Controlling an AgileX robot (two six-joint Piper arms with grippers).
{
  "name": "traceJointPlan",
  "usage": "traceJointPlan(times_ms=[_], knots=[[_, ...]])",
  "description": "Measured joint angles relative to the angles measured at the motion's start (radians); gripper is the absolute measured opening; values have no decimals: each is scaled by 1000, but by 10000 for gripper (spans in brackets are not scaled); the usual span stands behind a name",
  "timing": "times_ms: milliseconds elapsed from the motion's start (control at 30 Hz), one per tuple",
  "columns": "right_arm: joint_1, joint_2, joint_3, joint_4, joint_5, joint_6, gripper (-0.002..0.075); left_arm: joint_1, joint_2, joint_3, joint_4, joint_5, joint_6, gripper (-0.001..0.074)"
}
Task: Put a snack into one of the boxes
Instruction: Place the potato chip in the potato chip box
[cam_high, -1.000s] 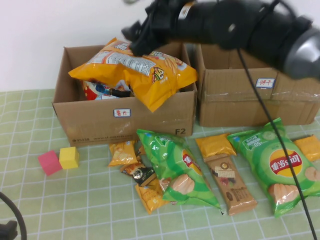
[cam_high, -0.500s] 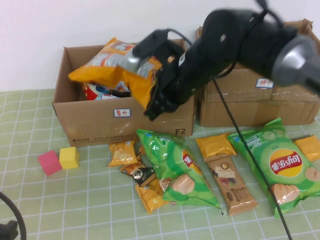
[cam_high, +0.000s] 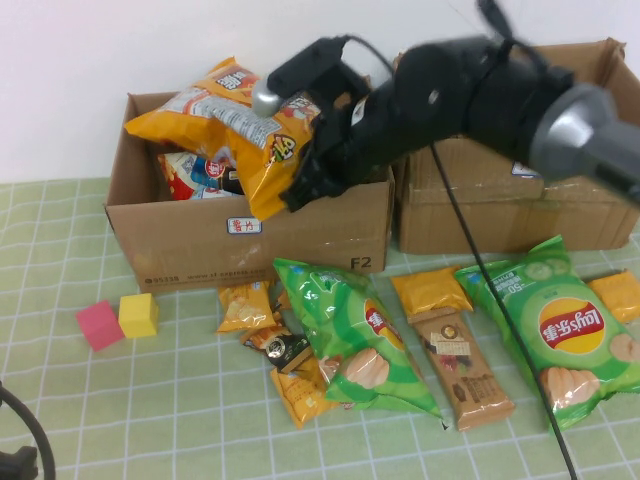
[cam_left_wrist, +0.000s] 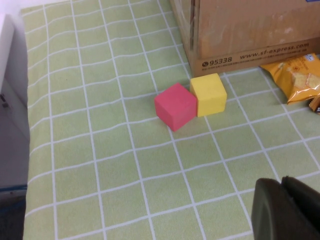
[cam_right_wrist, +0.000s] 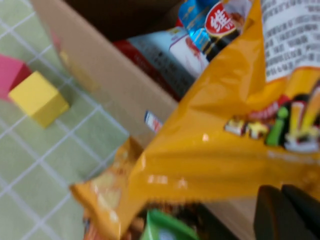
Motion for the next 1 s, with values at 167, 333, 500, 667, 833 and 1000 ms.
traceJointPlan(times_ms=[167,333,500,667,833,1000], knots=[[0,-159,0,-166,192,68,6,0,0,0,-19,0,0,-2],[-23,-329,34,-439,306,262,6,0,0,0,-76,0,0,-2],[-109,-558,197,-526,312,353,6,0,2,0,-267,0,148,-2],[-141,-784,470,-534,289,396,6,0,56,0,-658,7,547,-2],[-141,-1027,772,-532,218,466,6,0,216,-86,-997,7,913,-2],[-141,-1233,1021,-528,199,534,6,0,500,-320,-1094,13,1047,-2]])
